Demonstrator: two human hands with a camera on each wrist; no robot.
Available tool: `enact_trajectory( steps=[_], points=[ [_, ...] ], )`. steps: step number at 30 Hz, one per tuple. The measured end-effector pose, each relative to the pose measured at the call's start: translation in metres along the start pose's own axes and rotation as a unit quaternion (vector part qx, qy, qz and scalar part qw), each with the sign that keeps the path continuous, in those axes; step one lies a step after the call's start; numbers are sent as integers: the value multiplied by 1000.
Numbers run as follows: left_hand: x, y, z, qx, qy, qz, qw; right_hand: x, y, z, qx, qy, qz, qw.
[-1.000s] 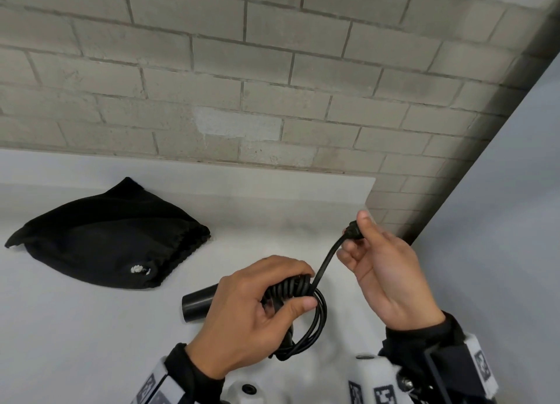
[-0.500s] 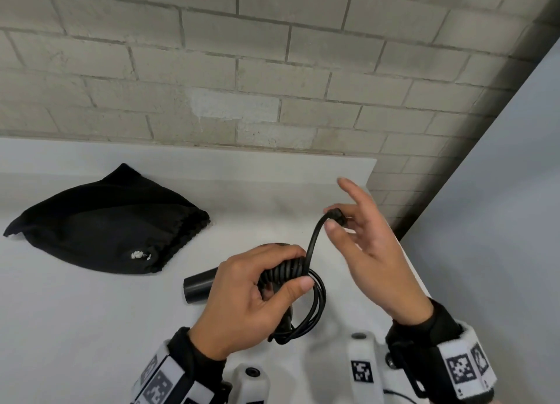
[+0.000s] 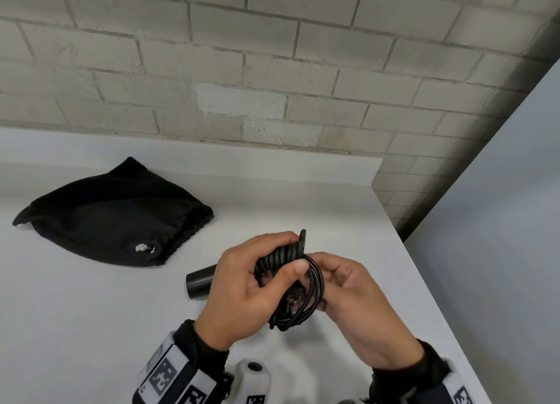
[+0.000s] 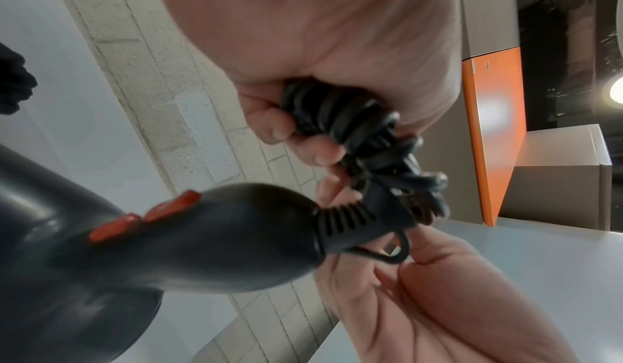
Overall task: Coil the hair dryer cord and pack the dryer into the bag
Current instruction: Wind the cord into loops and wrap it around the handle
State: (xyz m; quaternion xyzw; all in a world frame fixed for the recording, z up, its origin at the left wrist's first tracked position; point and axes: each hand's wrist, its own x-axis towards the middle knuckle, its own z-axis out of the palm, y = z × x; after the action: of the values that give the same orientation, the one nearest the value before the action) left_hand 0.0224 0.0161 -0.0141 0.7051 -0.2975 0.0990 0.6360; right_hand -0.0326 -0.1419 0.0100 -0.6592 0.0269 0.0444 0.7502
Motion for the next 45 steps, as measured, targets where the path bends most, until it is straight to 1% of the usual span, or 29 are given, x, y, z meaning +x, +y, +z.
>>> enact_trajectory(
  steps=[2,4,7,10,13,18,21,22,23,24,25,26,28,30,33,34,35,37,39,40,42,43,45],
  points=[
    [-1,0,0,-1,5,-2,1000,-2,1,2,37,-14,28,999],
    [-1,0,-1,4,4,-1,1000,-2,2,1,73,-13,44,996],
    [0,0,-1,1,-12,-12,1000,0,3,-1,129,-4,64,990],
    [1,0,-1,2,-27,-16,999,0,3,-1,152,3,70,986],
    [2,4,-3,-19,-30,-17,999,-2,3,-3,163,-1,61,985],
    [3,5,-5,-39,-37,-26,998,-10,0,-1,147,-43,24,988],
    [4,6,-4,-52,-37,-40,997,-16,5,2,179,-9,-15,984],
    [5,6,-4,-58,-36,-43,997,-18,7,3,161,-6,-39,986],
    [5,6,-4,-63,-36,-46,996,-20,8,4,114,-9,-69,991],
    [5,6,-4,-65,-35,-50,996,-22,10,5,42,-14,-105,994],
    [5,5,-4,-61,-33,-52,996,-24,11,6,-45,-13,-142,989],
    [5,4,-4,-53,-32,-54,997,-25,12,7,-129,-4,-175,976],
    [5,3,-4,-40,-33,-56,997,-27,12,8,-247,23,-238,939],
    [5,4,-5,-32,-31,-54,998,-26,13,7,-336,42,-293,894],
    [5,5,-5,-12,-23,-45,999,-24,15,3,-462,83,-338,816],
    [5,5,-6,-4,-22,-43,999,-24,16,2,-492,99,-349,792],
    [5,4,-6,2,-22,-43,999,-24,15,1,-507,117,-358,775],
    [5,4,-5,7,-24,-46,999,-22,12,0,-516,135,-367,762],
    [4,4,-4,3,-22,-47,999,-20,9,-1,-506,105,-374,770],
    [4,4,-4,0,-20,-49,999,-20,7,-1,-493,87,-370,782],
    [4,4,-5,-5,-19,-53,998,-21,0,-2,-446,69,-345,823],
    [4,4,-6,-6,-19,-57,998,-23,-5,-3,-419,72,-336,841],
    [3,4,-5,-11,-21,-62,998,-24,-13,-3,-369,84,-330,864]
  ],
)
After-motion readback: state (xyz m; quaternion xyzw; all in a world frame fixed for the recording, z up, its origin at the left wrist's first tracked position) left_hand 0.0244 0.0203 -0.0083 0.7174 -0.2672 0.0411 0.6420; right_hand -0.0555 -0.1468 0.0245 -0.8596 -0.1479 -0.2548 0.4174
